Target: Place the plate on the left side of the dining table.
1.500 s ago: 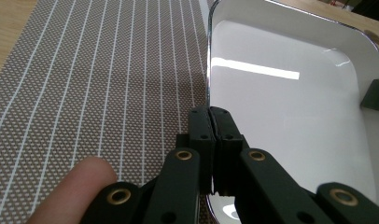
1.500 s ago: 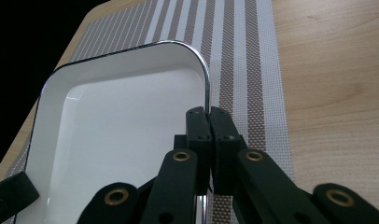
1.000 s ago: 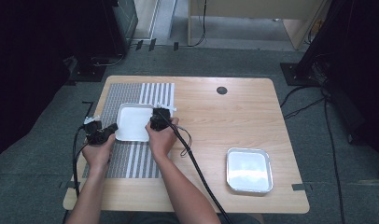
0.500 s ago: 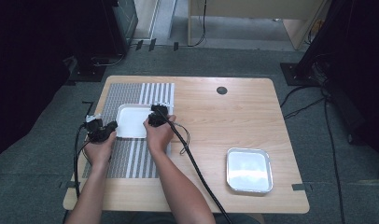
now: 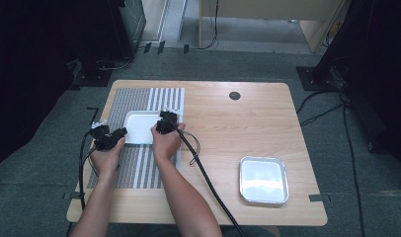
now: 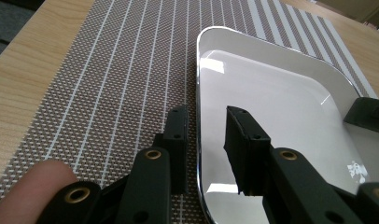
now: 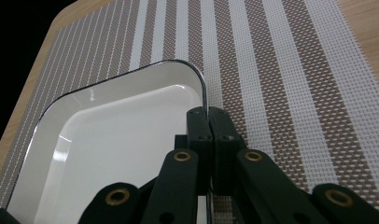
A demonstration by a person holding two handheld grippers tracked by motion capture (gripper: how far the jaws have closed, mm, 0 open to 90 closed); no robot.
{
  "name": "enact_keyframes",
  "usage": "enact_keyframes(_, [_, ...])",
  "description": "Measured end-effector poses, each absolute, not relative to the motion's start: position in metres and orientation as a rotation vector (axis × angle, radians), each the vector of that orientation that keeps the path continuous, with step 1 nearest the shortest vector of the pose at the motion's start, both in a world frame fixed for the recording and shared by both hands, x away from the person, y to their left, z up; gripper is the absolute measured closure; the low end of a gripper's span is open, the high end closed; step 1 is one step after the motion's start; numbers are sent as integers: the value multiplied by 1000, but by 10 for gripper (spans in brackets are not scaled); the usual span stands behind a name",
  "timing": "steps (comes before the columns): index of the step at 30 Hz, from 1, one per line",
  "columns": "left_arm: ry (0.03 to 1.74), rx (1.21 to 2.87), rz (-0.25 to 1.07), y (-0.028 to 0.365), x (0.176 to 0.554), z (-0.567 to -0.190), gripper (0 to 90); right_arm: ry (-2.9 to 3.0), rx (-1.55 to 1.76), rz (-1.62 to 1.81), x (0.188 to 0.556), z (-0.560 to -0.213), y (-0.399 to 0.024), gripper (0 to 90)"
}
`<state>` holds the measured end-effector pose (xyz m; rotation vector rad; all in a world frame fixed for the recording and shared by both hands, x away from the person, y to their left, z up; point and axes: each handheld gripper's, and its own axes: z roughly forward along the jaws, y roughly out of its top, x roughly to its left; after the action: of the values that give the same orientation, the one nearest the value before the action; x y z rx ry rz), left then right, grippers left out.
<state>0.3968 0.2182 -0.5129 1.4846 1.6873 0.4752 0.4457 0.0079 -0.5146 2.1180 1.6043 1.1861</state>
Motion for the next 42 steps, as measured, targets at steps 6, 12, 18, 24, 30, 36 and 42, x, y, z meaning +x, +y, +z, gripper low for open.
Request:
enact_keyframes(6, [1683, 1486, 453, 217, 398, -515, 706, 1597, 2125, 1187, 451, -515, 7, 899])
enact_keyframes(12, [1680, 1489, 445, 215, 398, -515, 713, 1595, 2118, 1197, 453, -515, 6, 889])
enact_keyframes(18, [1727, 1478, 476, 218, 397, -513, 565, 1574, 2085, 1318, 452, -510, 3, 662])
enact_keyframes(24, [1733, 1522, 462, 221, 396, -508, 318, 1587, 2000, 1299, 449, -501, -1, 544])
enact_keyframes(30, [1727, 1498, 455, 226, 391, -503, 190, 1638, 1922, 1277, 443, -496, -11, 459])
enact_keyframes(36, [1685, 1531, 467, 223, 384, -501, 147, 1793, 1797, 1282, 437, -492, -19, 367])
enact_keyframes(42, [1651, 1571, 490, 218, 374, -497, 109, 1843, 1702, 1318, 425, -480, -30, 309])
